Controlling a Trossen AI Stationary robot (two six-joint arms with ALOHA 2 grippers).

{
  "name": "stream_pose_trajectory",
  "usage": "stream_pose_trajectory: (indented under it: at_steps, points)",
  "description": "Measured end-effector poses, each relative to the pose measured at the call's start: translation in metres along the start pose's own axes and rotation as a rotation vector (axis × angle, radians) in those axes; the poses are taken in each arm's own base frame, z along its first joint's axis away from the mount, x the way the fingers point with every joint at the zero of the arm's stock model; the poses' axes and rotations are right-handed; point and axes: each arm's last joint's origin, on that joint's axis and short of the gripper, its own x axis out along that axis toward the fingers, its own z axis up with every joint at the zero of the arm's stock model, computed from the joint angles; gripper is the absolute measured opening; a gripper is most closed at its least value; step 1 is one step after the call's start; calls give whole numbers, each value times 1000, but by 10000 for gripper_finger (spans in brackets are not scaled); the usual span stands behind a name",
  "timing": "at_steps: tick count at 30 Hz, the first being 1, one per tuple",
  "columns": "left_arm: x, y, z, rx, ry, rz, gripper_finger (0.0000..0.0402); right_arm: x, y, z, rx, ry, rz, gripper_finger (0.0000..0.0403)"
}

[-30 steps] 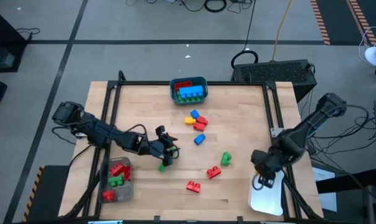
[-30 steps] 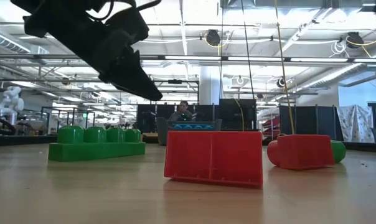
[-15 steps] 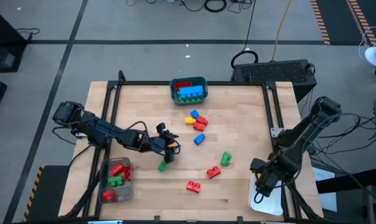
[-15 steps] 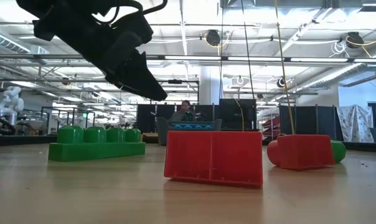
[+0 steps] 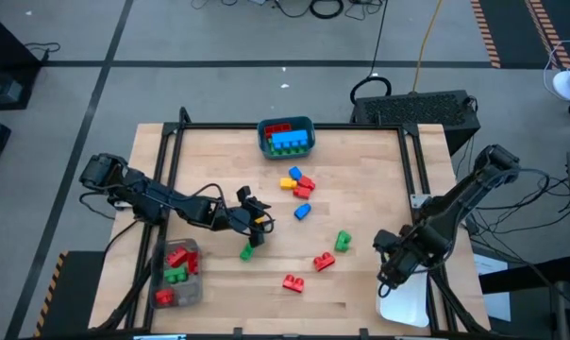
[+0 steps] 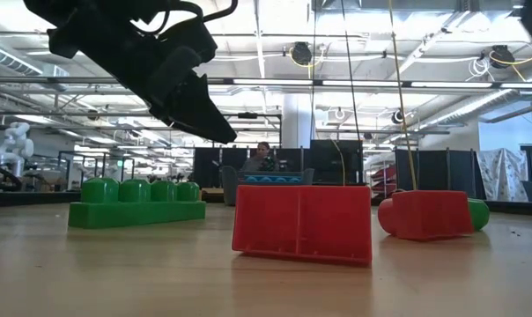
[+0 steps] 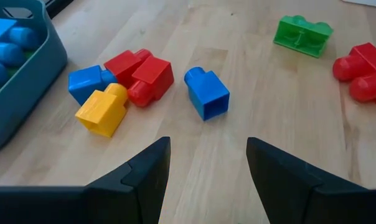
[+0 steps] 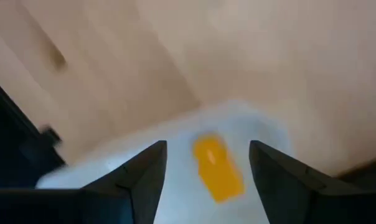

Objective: Sort blocks by size
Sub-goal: Put the blue game piece into the white container

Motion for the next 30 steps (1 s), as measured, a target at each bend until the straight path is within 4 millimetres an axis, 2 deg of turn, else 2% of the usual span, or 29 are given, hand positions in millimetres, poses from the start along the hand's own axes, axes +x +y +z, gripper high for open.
stream_pose_trajectory:
  at_steps: [7, 15, 22, 30]
  points:
    - [0, 0, 0, -1, 1, 0, 215, -9, -5, 31, -55, -179, 46, 210]
    - [0, 0, 0, 0, 2, 0, 215, -9, -5, 86, -267, -359, 89, 210]
    - [0, -1, -1, 3, 14, -20, 215, 10, -11, 135, -493, -428, 4, 210]
    - [-1, -1, -3, -16, 30, -18, 215, 30, -17, 180, -732, -411, -131, 221]
